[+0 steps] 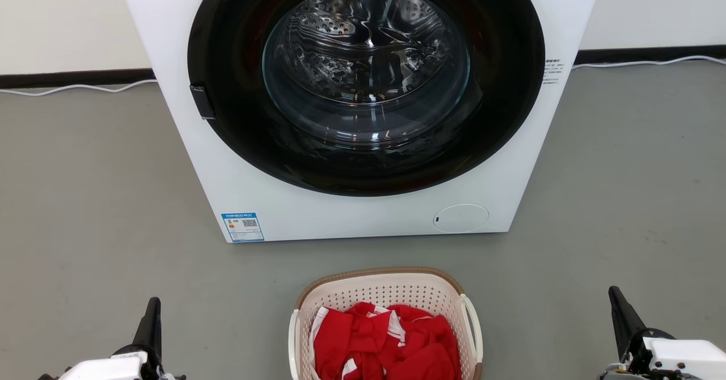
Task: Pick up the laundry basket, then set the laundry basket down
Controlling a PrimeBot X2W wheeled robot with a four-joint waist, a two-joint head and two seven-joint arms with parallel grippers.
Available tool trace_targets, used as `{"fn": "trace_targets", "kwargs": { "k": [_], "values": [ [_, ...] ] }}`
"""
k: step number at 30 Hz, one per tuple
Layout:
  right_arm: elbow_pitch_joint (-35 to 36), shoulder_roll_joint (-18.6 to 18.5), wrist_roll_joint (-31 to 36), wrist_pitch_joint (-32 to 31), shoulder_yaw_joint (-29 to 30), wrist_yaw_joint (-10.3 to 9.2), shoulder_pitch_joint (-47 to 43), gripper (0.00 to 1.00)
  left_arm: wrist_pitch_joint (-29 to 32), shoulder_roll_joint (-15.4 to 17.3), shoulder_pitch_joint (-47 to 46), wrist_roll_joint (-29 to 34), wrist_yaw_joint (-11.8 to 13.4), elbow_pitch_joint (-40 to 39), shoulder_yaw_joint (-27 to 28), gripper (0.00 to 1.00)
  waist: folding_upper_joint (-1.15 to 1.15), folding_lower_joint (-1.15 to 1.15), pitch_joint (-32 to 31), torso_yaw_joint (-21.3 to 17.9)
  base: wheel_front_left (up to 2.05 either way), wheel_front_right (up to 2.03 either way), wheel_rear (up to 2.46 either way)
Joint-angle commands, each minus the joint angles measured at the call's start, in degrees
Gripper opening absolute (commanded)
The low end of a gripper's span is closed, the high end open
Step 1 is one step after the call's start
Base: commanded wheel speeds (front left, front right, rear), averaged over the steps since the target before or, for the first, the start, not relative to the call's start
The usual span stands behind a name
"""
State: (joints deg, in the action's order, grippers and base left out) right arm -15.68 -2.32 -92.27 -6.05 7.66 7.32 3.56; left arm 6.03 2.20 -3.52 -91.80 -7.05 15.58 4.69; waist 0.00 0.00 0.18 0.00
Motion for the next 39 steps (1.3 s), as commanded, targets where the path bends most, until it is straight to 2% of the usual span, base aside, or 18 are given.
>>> {"fn": "trace_targets", "kwargs": {
  "k": [1, 39],
  "values": [
    [1.66, -0.56, 0.16, -0.49, -1.08, 0.17, 2.63, 0.00, 0.48, 0.67, -2.67, -0.35, -0.44, -1.55, 1.85, 0.00, 0.00, 0.00, 0.00, 0.00, 0.00, 0.00, 0.00],
    [1.66, -0.56, 0.16, -0.49, -1.08, 0.17, 2.63, 0.00, 0.47, 0.67, -2.66, -0.36, -0.44, -1.55, 1.84, 0.00, 0.00, 0.00, 0.00, 0.00, 0.00, 0.00, 0.00]
  ]
}}
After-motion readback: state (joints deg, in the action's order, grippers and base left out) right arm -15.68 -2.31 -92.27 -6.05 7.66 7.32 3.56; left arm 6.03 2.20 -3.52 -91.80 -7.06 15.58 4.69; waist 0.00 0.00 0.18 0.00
